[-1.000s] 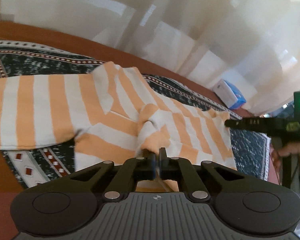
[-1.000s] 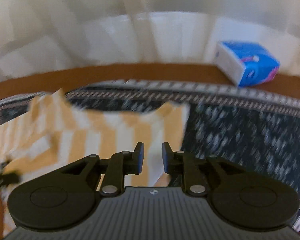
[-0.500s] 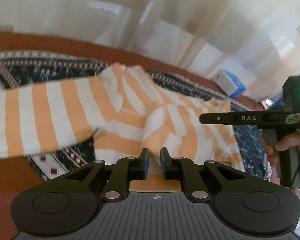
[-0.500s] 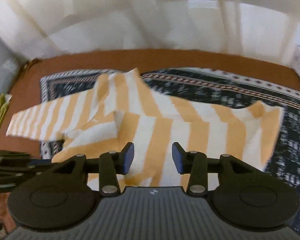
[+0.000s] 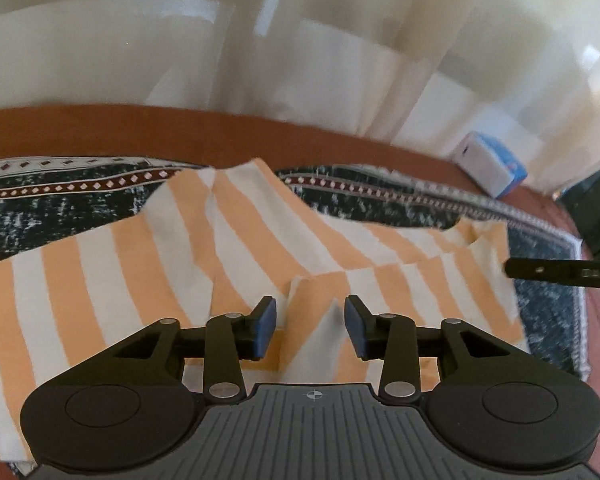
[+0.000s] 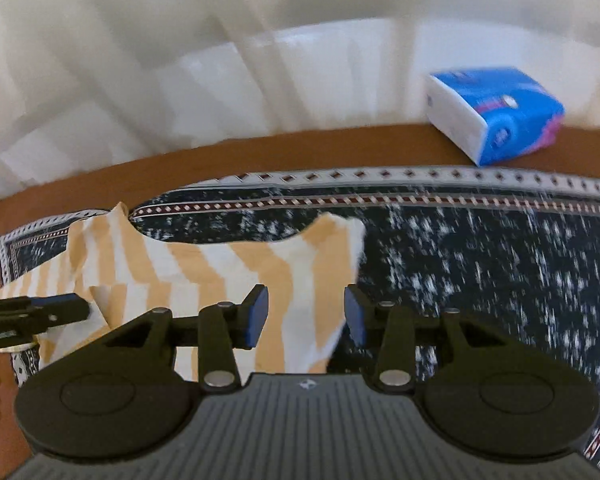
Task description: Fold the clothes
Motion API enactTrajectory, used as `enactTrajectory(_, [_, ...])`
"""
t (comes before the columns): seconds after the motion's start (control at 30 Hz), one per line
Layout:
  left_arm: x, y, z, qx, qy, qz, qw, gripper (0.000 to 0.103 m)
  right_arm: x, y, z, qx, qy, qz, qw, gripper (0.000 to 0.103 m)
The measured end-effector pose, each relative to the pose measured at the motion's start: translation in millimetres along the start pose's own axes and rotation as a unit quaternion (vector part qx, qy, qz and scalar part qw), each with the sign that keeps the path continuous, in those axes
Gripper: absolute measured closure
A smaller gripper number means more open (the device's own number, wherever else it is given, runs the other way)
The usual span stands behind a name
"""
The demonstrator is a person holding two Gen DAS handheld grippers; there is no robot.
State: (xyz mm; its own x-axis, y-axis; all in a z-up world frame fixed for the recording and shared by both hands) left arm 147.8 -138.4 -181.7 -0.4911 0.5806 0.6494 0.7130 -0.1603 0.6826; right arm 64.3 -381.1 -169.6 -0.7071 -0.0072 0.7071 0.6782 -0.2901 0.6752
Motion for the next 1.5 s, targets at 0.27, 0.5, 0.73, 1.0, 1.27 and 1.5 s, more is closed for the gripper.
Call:
enactTrajectory(0.27, [16.0, 7.9, 1.4, 0.003, 0.019, -0.041, 0.9990, 0.103, 5.4, 1.7, -7.0, 0.007, -0.019, -0.010, 1.000, 0.057])
enactTrajectory(0.5, [41.5, 2.9, 12.2, 0.029, 0.054, -0.069, 0.9957, 0.103, -7.9, 13.5, -8.0, 0.009, -0.024, -0.017, 1.000, 0.058])
enactTrajectory(0.73, [37.0, 5.2, 16.9, 0.027, 0.043, -0.052, 0.9973, 0.103, -23.1, 15.8, -1.4, 0.030, -0.022, -0.005, 0.999, 0.058])
enactTrajectory(1.0, [45.9, 2.7, 27.5, 0.030, 0.065, -0.054, 0.9960, 0.103, -58.2, 24.4, -7.2, 0.017, -0.024, 0.013, 0.999, 0.061])
enactTrajectory(1.27, [45.8, 1.9, 29.6, 0.038, 0.060, -0.047, 0.9964, 0.103, -63.4, 24.2, -16.6, -0.021, 0.004, 0.022, 1.000, 0.093])
enactTrajectory(1.5, [36.8, -1.2, 34.7, 0.036, 0.070, -0.038, 0.9962, 0.103, -64.7, 26.3, -29.5, -0.050, -0.005, 0.010, 0.999, 0.101])
Point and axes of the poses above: each gripper's, at about its wrist camera, not at the fingertips, and x roughly against the way its jaws point, z to its left, y to its top, the point moved 2 cm from there along -x, roughly the way its jaws point, and after that the axes turned 10 degrees about -z, right-handed, at the moved point
